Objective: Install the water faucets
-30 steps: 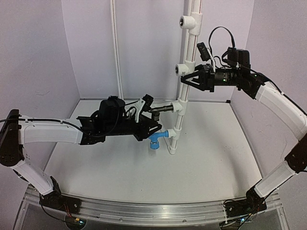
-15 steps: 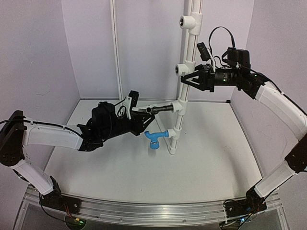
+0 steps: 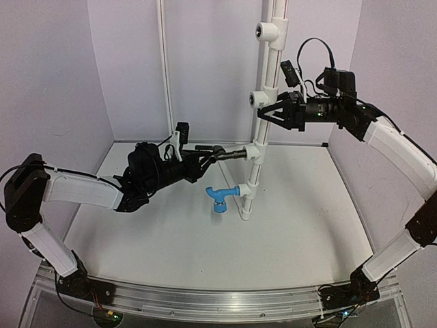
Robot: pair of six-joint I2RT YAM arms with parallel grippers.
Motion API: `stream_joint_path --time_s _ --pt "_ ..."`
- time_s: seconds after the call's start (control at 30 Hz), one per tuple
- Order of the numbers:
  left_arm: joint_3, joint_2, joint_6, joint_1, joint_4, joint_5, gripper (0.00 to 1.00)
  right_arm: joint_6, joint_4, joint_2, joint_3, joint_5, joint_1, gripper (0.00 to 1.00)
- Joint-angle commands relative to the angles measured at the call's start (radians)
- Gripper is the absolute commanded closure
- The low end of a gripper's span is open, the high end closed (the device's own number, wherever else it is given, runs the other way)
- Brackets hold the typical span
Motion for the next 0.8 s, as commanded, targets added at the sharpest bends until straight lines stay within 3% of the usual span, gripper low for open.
stream_joint_path --time_s 0.0,0.37,0.77 --pt "0.069 -0.002 0.003 0.019 0.095 0.049 0.73 0.05 -0.187 0.02 -0.033 0.093 -0.015 1.0" --pt "0.178 0.019 -0.002 0.028 0.09 0.28 0.72 0.048 -0.188 0.022 -0.034 0.095 -0.015 1.0" --pt "0.288 -0.066 0.183 -0.01 -0.247 0.426 0.71 0.046 -0.19 0.03 -0.029 0.096 -0.016 1.0"
